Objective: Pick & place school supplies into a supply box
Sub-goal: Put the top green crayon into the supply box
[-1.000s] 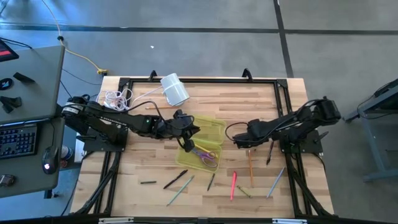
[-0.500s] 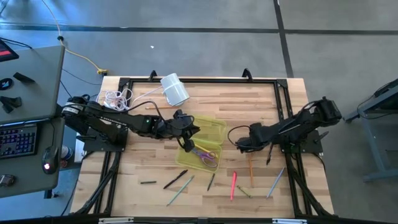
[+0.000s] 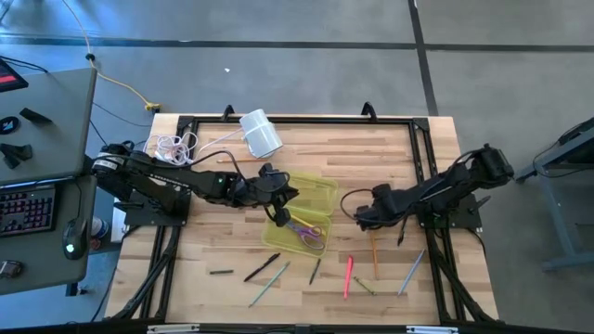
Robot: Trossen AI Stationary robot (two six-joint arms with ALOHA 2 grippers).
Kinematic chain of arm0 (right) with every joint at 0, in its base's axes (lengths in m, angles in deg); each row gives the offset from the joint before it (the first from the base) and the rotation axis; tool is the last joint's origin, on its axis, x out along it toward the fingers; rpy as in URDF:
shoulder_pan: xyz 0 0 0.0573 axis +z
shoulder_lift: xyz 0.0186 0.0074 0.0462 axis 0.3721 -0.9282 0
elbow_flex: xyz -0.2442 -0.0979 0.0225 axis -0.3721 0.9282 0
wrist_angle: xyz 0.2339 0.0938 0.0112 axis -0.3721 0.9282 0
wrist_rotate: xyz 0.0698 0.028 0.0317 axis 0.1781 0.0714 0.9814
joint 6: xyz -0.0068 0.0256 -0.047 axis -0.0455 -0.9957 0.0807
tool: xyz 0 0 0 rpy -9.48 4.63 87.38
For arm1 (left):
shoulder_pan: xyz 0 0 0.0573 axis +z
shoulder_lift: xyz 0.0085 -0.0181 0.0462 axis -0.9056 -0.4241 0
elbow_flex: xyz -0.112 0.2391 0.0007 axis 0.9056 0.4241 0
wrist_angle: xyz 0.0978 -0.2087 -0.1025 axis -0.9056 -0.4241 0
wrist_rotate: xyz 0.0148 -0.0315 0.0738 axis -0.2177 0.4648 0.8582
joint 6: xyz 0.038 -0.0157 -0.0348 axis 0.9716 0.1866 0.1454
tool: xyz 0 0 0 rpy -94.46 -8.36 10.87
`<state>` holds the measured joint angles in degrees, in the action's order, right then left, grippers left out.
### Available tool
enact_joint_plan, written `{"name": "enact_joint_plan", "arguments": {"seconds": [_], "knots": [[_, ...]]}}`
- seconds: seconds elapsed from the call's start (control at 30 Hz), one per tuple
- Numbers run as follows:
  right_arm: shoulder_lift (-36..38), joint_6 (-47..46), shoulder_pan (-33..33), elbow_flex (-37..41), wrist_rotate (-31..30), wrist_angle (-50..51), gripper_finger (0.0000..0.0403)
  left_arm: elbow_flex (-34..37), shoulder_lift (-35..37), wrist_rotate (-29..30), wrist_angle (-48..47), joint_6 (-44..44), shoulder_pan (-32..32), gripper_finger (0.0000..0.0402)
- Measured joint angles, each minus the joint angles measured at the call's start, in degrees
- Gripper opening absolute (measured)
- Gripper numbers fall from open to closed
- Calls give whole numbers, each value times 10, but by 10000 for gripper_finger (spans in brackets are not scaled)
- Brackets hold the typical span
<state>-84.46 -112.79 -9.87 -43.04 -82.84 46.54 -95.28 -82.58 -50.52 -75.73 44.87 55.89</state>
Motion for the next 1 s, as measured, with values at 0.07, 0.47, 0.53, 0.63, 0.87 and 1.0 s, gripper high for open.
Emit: {"name": "enact_joint_plan", "arguments": {"seconds": [0.07, 0.47, 0.53, 0.63, 0.87, 1.0], "knots": [[-1, 11, 4, 1, -15, -9, 38, 0, 0, 0, 0, 0, 0, 72], [-2, 154, 26, -62, -129, -91, 30, 0, 0, 0, 2, 0, 0, 72], [-3, 216, 26, -88, -149, -119, 25, 0, 0, 0, 2, 0, 0, 71], [-1, 316, 26, -133, -187, -177, 14, 0, 0, 0, 2, 0, 0, 72], [-10, 605, 14, -140, -116, -493, 6, 0, 0, 0, 3, 0, 0, 71], [-60, 636, 16, -130, -60, -574, 10, 0, 0, 0, 4, 0, 0, 72]]}}
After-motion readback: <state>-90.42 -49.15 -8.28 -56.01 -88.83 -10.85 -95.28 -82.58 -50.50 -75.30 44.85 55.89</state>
